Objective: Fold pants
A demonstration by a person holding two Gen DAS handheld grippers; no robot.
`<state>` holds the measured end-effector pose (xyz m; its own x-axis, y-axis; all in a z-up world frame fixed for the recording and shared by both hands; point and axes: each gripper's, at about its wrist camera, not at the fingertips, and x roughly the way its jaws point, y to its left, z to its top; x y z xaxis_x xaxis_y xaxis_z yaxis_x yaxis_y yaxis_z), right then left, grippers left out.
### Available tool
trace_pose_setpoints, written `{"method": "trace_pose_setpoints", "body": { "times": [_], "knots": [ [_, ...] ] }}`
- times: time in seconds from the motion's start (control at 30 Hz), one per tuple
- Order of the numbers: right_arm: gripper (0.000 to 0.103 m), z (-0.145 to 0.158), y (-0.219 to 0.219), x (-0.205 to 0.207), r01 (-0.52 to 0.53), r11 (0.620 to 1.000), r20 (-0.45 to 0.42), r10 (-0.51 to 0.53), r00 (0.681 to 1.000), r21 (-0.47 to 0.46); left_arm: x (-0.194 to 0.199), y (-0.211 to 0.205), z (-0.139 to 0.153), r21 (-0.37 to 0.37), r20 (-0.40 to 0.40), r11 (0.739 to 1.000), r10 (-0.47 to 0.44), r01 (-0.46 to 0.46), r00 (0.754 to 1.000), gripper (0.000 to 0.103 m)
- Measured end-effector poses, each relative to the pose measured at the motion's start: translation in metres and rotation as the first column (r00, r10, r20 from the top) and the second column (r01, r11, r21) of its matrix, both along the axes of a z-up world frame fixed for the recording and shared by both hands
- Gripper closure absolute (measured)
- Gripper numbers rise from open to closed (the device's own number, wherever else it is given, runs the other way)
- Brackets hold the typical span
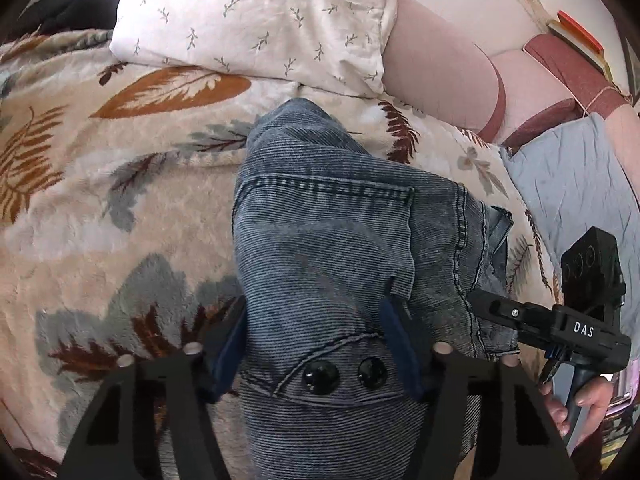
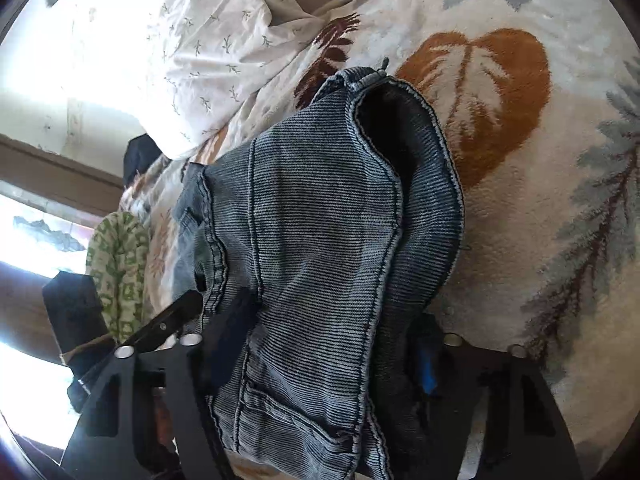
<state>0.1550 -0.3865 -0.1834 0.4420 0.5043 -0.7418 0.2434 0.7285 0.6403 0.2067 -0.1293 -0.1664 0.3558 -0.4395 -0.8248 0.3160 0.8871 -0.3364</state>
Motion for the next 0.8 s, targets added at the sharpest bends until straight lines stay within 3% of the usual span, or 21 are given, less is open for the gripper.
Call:
{"method": "trace_pose_setpoints", "body": {
  "times": [0.13,0.27,0.47,0.8],
  "knots": [
    [0.058,0.001,0.006,0.001,-0.020,1.000,0.012,0.020,1.000,-0.003,-0.001,-0.001,0.003,0.001,0.016,1.000,-0.010,0.010,1.000,0.050],
    [0.065,0.005,0.008,0.001,-0.027,1.000,0.027,0.027,0.999,0.006,-0.003,0.001,0.008,-0.007,0.028,1.000,-0.011,0.011,1.000,0.058],
    [0.070,0.026,0.015,-0.002,-0.046,0.999,0.099,0.045,0.994,0.000,-0.006,0.014,0.022,-0.054,0.029,0.999,0.010,-0.008,1.000,0.063],
    [0.072,0.060,0.054,-0.001,-0.134,0.991,0.195,0.131,0.972,0.000,-0.025,0.054,0.071,-0.052,0.085,0.996,0.080,-0.076,0.993,0.063]
  ]
}}
